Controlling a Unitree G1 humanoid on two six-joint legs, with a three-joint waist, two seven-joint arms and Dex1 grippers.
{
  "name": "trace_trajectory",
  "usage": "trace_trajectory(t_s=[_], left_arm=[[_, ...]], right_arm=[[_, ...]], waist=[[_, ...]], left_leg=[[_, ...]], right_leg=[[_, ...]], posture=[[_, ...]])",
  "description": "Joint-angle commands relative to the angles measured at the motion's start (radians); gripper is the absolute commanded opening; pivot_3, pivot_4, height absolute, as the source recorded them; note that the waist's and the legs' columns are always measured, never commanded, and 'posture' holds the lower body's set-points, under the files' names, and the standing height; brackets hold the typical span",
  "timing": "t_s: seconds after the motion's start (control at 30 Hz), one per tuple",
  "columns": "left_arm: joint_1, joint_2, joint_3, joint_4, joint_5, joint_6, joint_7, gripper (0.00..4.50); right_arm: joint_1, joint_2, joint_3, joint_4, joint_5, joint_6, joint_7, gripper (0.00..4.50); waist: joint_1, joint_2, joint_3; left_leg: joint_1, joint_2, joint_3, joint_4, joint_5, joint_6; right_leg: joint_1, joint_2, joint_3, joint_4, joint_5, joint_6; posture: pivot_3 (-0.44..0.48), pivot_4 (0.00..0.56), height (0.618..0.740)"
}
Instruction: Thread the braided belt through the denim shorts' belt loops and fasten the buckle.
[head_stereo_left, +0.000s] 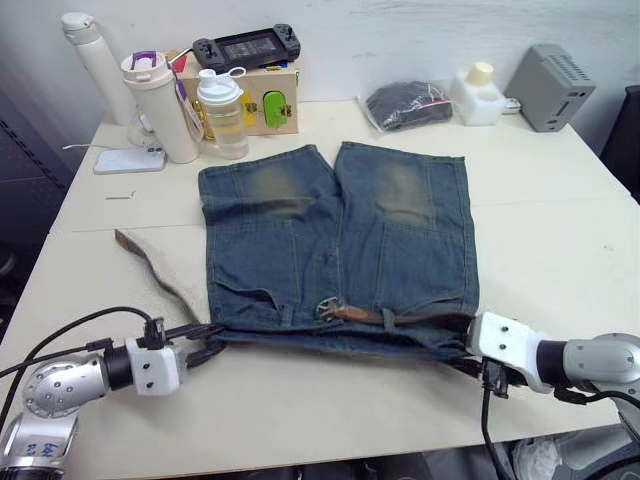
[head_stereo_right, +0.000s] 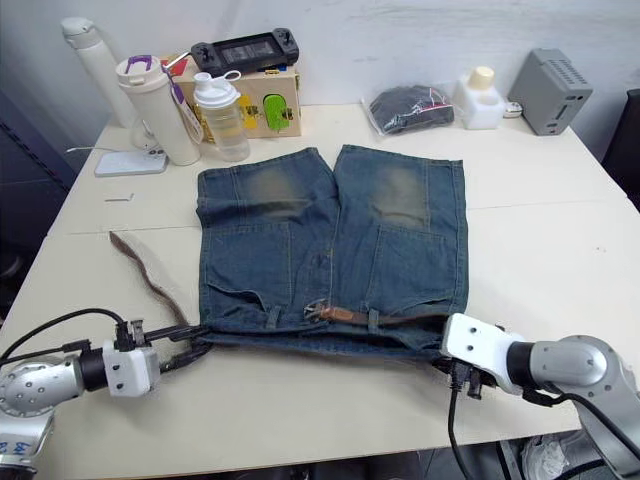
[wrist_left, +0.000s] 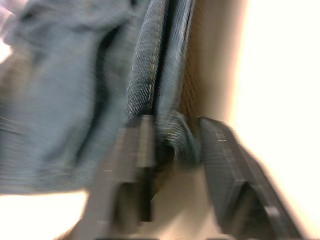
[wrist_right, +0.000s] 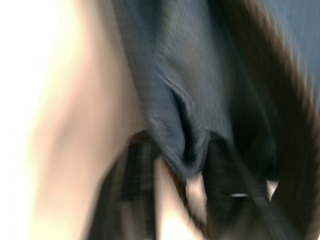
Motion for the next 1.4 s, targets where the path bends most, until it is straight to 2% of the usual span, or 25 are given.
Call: trace_trajectory(t_s=[0.03,0.1,0.13,0.2,0.3,0.4,0.47,0.57,0.67,0.73,0.8,0.87,0.97,1.1,1.13,1.17,1.27,1.33,1.4], left_arm=[[0.043,0.063,0.002,-0.052,-0.086,0.131,-0.05,3.42],[0.064,0.118,0.009,-0.112,-0.159,0.244,-0.094,4.21],[0.069,0.146,0.016,-0.141,-0.202,0.318,-0.112,4.47],[0.065,0.207,0.046,-0.207,-0.33,0.484,-0.157,4.47],[0.039,0.279,0.089,-0.255,-0.478,0.687,-0.206,4.47],[-0.038,0.328,0.118,-0.252,-0.597,0.823,-0.245,4.47],[-0.17,0.325,0.092,-0.22,-0.654,0.906,-0.219,4.47],[-0.367,0.249,-0.019,-0.121,-0.533,0.895,-0.137,4.47],[-0.484,0.168,-0.111,-0.057,-0.441,0.935,-0.041,4.47],[-0.53,0.12,-0.161,-0.014,-0.395,0.93,-0.016,4.47],[-0.567,0.078,-0.203,0.041,-0.347,0.912,-0.017,4.47],[-0.631,0.029,-0.245,0.139,-0.285,0.876,0.001,4.47],[-0.725,-0.026,-0.3,0.295,-0.184,0.82,0.029,4.47],[-0.768,-0.041,-0.359,0.432,-0.07,0.731,0.016,4.47],[-0.767,-0.042,-0.369,0.448,-0.055,0.716,0.008,4.5],[-0.76,-0.042,-0.379,0.454,-0.044,0.699,-0.002,4.23],[-0.744,-0.039,-0.4,0.467,-0.014,0.641,-0.027,3.53],[-0.74,-0.038,-0.408,0.478,0.008,0.608,-0.031,2.62],[-0.739,-0.044,-0.413,0.489,0.026,0.593,-0.023,1.73]], right_arm=[[0.011,-0.025,-0.111,-0.055,0.083,0.013,0.068,3.53],[0.005,-0.035,-0.183,-0.083,0.165,0.045,0.122,4.38],[-0.013,-0.042,-0.216,-0.086,0.208,0.067,0.143,4.5],[-0.085,-0.057,-0.269,-0.066,0.312,0.122,0.17,4.5],[-0.211,-0.068,-0.278,-0.024,0.433,0.193,0.168,4.5],[-0.389,-0.049,-0.211,0.034,0.511,0.268,0.109,4.5],[-0.556,0.018,-0.097,0.1,0.47,0.335,0.0,4.5],[-0.741,0.14,0.069,0.252,0.314,0.419,-0.184,4.5],[-0.798,0.182,0.184,0.337,0.233,0.408,-0.236,4.5],[-0.831,0.22,0.244,0.401,0.197,0.415,-0.259,4.5],[-0.85,0.239,0.312,0.47,0.14,0.386,-0.265,4.5],[-0.879,0.264,0.362,0.553,0.096,0.361,-0.264,4.5],[-0.918,0.277,0.421,0.649,0.047,0.34,-0.236,4.5],[-0.931,0.273,0.484,0.721,-0.008,0.311,-0.187,4.5],[-0.932,0.274,0.493,0.731,-0.017,0.305,-0.179,4.0],[-0.933,0.278,0.502,0.74,-0.027,0.302,-0.172,3.82],[-0.939,0.292,0.518,0.763,-0.049,0.29,-0.162,2.8],[-0.944,0.303,0.516,0.774,-0.056,0.287,-0.159,1.91],[-0.949,0.313,0.516,0.799,-0.079,0.278,-0.17,0.95]], waist=[[-0.001,0.0,0.0],[-0.002,0.0,0.0],[-0.003,0.0,0.001],[-0.004,0.0,0.001],[-0.003,0.0,0.001],[-0.002,0.0,0.002],[-0.003,0.001,0.003],[-0.002,0.002,0.003],[-0.004,0.001,0.002],[-0.001,0.002,0.003],[-0.004,0.0,0.002],[-0.006,-0.001,0.002],[-0.005,-0.002,0.002],[-0.005,-0.002,0.001],[-0.005,-0.004,0.0],[-0.005,-0.004,-0.001],[-0.005,-0.007,-0.006],[-0.006,-0.009,-0.009],[-0.006,-0.009,-0.009]], left_leg=[[0.0,0.001,0.0,0.0,0.0,0.0],[0.0,0.002,0.0,0.0,0.0,0.0],[0.0,0.002,0.0,0.0,0.0,0.001],[0.0,0.004,0.0,0.0,0.001,0.004],[-0.001,0.005,-0.001,0.001,0.001,0.004],[-0.001,0.005,-0.002,0.001,0.001,0.004],[-0.001,0.005,-0.002,0.001,0.001,0.004],[-0.002,0.005,-0.002,0.001,0.001,0.004],[-0.001,0.004,-0.002,0.001,-0.001,-0.001],[-0.003,0.003,-0.002,0.0,0.002,0.003],[-0.006,0.001,0.0,-0.001,0.002,0.003],[-0.017,-0.001,0.003,0.002,0.002,0.004],[-0.019,-0.002,0.003,0.003,0.004,0.008],[-0.016,-0.002,0.004,0.006,0.008,0.008],[-0.016,-0.002,0.004,0.006,0.008,0.008],[-0.015,-0.002,0.004,0.007,0.008,0.008],[-0.012,-0.002,0.003,0.007,0.007,0.008],[-0.01,-0.002,0.003,0.007,0.007,0.007],[-0.001,-0.002,0.003,0.005,0.006,0.006]], right_leg=[[0.0,0.0,0.0,0.0,0.0,0.0],[0.0,0.001,0.0,0.0,0.0,-0.001],[0.0,0.001,0.0,0.0,-0.001,-0.002],[-0.001,0.002,0.0,0.0,-0.001,-0.003],[-0.001,0.002,-0.001,0.0,-0.002,-0.004],[-0.001,0.002,-0.001,0.001,-0.003,-0.006],[-0.001,0.002,-0.002,0.001,-0.003,-0.007],[-0.002,0.002,-0.002,0.001,-0.003,-0.007],[-0.002,0.002,-0.003,0.004,-0.003,-0.008],[-0.004,0.002,-0.004,0.009,-0.003,-0.008],[-0.012,0.007,-0.014,0.018,-0.004,-0.009],[-0.023,0.005,-0.017,0.021,-0.003,-0.008],[-0.023,0.003,-0.022,0.02,-0.003,-0.008],[-0.019,0.002,-0.022,0.02,-0.003,-0.007],[-0.019,0.002,-0.022,0.021,-0.003,-0.007],[-0.018,0.002,-0.022,0.021,-0.003,-0.007],[-0.015,0.001,-0.021,0.021,-0.003,-0.007],[-0.013,0.001,-0.021,0.021,-0.003,-0.007],[-0.003,0.001,-0.021,0.019,-0.003,-0.007]], posture=[[0.0,0.15,0.69],[0.0,0.15,0.69],[0.0,0.15,0.69],[0.0,0.15,0.69],[0.0,0.15,0.69],[0.0,0.15,0.69],[0.0,0.15,0.69],[0.0,0.15,0.69],[0.0,0.15,0.69],[0.0,0.15,0.69],[0.0,0.15,0.69],[0.0,0.15,0.69],[0.0,0.15,0.69],[0.0,0.15,0.69],[0.0,0.15,0.69],[0.0,0.15,0.69],[0.0,0.15,0.69],[0.0,0.15,0.69],[0.0,0.15,0.69]])
